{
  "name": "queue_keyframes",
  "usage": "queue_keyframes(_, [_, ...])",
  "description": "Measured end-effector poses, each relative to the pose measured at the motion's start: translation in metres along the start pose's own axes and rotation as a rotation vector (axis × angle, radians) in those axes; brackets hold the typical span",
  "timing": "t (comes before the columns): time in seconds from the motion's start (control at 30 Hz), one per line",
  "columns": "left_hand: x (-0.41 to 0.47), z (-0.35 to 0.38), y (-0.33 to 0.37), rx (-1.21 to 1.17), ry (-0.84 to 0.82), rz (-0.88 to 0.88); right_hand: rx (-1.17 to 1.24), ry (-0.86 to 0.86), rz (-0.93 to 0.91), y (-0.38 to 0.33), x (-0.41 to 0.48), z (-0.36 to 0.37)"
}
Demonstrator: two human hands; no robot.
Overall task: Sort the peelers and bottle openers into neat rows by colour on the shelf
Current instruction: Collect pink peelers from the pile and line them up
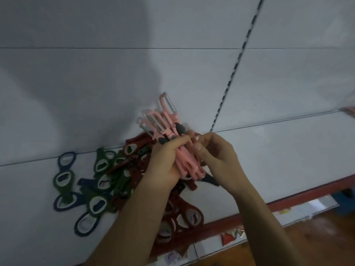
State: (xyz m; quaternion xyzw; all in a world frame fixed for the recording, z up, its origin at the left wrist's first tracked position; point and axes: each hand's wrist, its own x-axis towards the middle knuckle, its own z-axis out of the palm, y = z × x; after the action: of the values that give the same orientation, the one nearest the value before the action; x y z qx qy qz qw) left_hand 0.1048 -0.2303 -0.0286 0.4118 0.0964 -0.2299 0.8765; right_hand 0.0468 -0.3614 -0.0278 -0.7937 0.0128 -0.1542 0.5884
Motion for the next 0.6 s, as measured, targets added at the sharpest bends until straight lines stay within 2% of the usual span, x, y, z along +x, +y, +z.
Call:
queue_keyframes(0.07, [0.004,0.033,-0.018,0.009,-0.032,-0.071,-0.079,0.042,-0.004,0.006,0.001,-0.025])
queue_keyframes(0.23, [0.017,0.117,-0.066,0.043,-0.188,-0.171,-0.082,0.181,0.054,0.014,0.001,-0.115])
queue_keyframes(0.37, [0.028,0.185,-0.126,0.053,-0.218,-0.189,-0.091,0.263,0.094,0.040,-0.007,-0.212])
queue_keyframes(0.43, [0.035,0.218,-0.161,0.047,-0.179,-0.203,-0.106,0.346,0.110,0.056,-0.014,-0.265])
queue_keyframes(0.6, [0.060,0.298,-0.245,0.026,-0.174,-0.295,0.187,0.455,0.246,0.084,-0.036,-0.391])
